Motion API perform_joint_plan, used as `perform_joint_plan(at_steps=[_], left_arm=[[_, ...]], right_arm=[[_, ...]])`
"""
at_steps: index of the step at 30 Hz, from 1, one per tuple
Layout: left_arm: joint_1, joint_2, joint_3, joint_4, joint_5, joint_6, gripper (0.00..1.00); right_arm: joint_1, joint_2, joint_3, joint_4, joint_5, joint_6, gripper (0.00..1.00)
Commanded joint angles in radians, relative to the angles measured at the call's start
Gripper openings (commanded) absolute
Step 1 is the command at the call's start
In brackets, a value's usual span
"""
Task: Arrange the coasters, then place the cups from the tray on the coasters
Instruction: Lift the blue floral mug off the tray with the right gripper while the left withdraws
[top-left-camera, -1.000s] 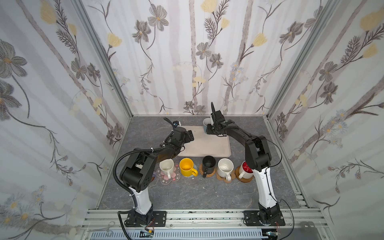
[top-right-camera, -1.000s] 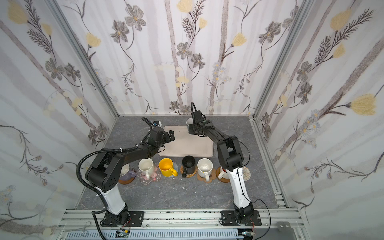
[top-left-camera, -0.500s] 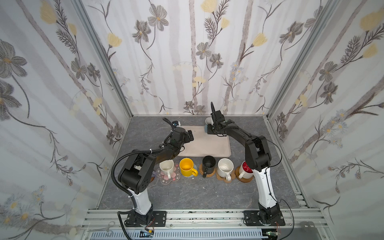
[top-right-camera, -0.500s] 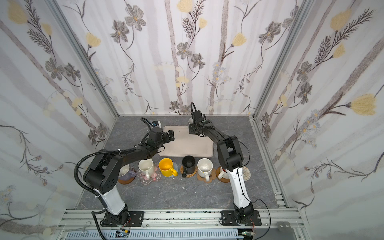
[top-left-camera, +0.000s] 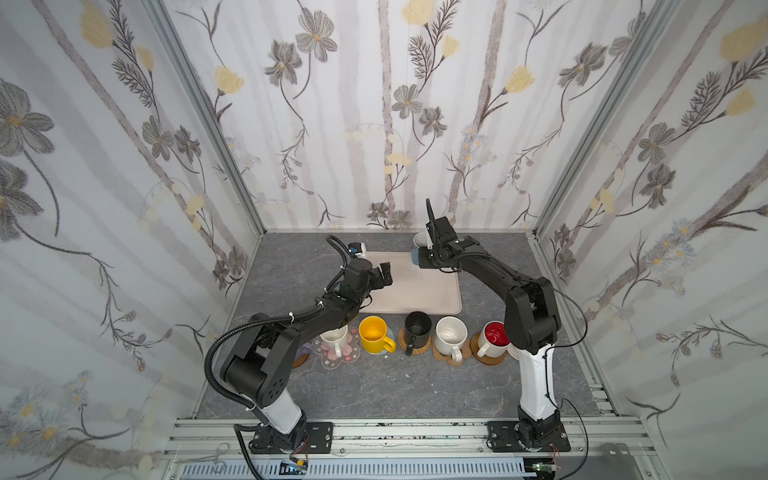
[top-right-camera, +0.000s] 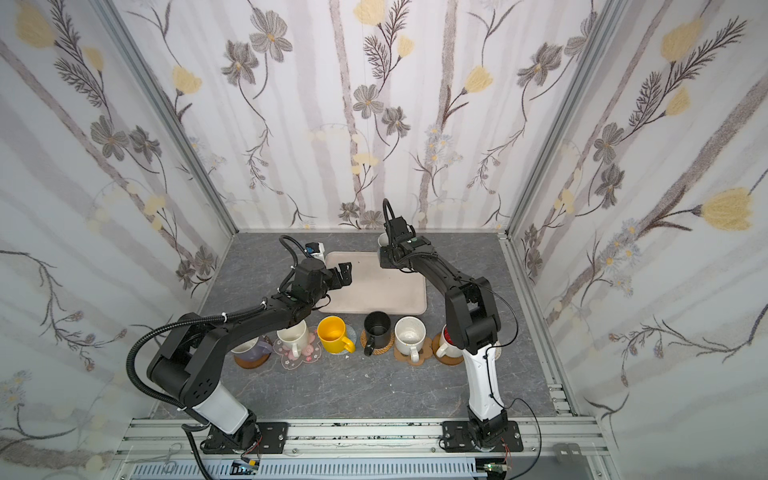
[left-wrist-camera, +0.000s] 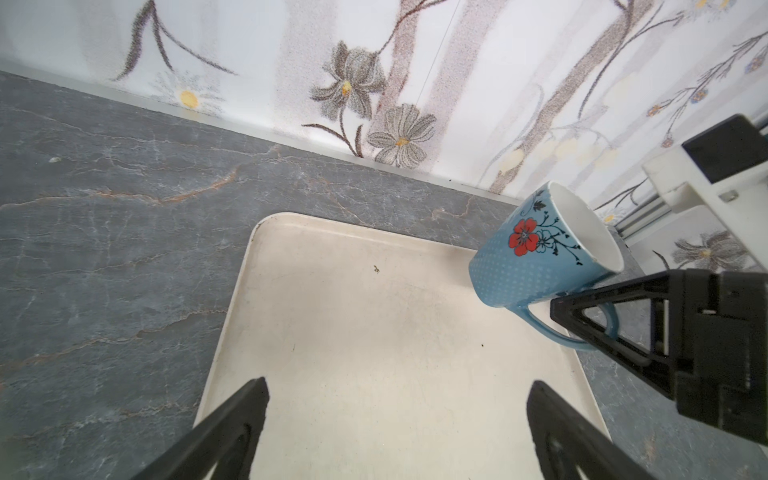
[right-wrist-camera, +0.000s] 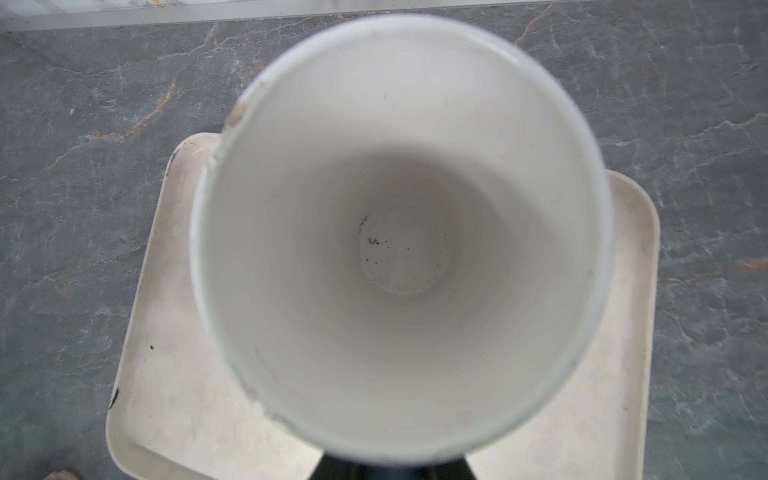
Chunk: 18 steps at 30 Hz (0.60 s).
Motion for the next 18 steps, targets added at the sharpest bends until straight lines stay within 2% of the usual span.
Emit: perform_joint_plan(at_steps=[1,7,18], left_arm=[[-0.015,-0.015,-0.008,0.023,0.028,-0.011,1.0],[-0.063,-0.015,-0.009,0.018,0.061,-0.02,1.0],[-0.157,-0.008,-0.003,-0.001,0.082,-0.034,1.0]], right_arm=[[-0.001,-0.077,-0.057,0.047,0.038,-0.01,0.0],[-0.016,-0.242,-0.213,0.047,0.08,0.001,0.0],[-0.134,-0.574,-0.554,0.032,0.085,0.045,0.01]])
